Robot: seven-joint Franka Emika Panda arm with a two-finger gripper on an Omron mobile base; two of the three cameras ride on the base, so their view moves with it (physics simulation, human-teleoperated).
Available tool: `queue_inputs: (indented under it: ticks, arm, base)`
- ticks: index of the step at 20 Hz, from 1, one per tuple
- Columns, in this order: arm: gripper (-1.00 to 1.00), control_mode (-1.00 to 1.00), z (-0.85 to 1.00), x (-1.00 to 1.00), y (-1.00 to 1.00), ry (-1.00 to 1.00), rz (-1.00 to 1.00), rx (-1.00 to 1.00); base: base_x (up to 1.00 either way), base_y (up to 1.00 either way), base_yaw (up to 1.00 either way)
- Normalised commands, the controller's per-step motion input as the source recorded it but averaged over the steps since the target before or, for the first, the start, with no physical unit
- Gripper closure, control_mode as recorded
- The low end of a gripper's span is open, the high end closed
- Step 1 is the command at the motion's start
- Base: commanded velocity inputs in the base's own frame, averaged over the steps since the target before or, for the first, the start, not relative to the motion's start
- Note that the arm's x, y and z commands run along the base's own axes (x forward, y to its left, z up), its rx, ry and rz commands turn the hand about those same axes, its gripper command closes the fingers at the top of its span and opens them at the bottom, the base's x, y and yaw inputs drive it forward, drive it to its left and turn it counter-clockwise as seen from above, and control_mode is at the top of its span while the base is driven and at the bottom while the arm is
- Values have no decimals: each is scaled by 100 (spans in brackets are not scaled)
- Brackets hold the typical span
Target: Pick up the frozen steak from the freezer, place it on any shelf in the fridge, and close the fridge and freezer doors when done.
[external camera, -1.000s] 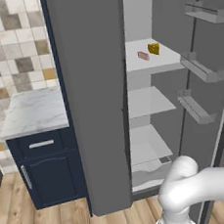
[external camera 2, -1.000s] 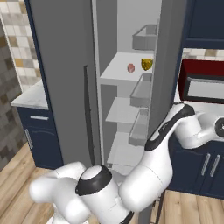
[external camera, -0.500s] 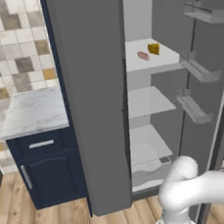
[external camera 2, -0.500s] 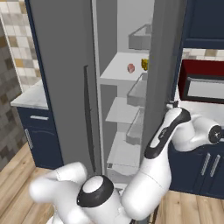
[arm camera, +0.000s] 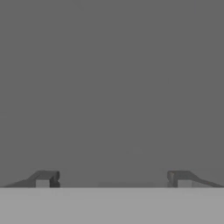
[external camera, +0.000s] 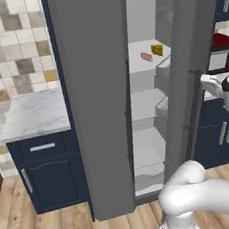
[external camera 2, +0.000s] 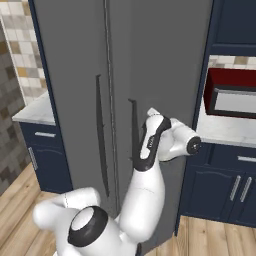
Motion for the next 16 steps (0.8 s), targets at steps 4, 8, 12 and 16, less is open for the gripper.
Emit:
queue_inputs:
  ticks: [4,8,12,16]
  arm:
    - [-100,-100,57,91,72,8,3,0]
    - [-100,-100,50,95,19,13,-9,-2]
    - [-100,-100,4,84,9,2,-15,-7]
    - [-100,-100,4,-2,0,1,0,0]
  base:
    - [0,0,0]
    - [0,0,0]
    - [0,0,0]
    - [0,0,0]
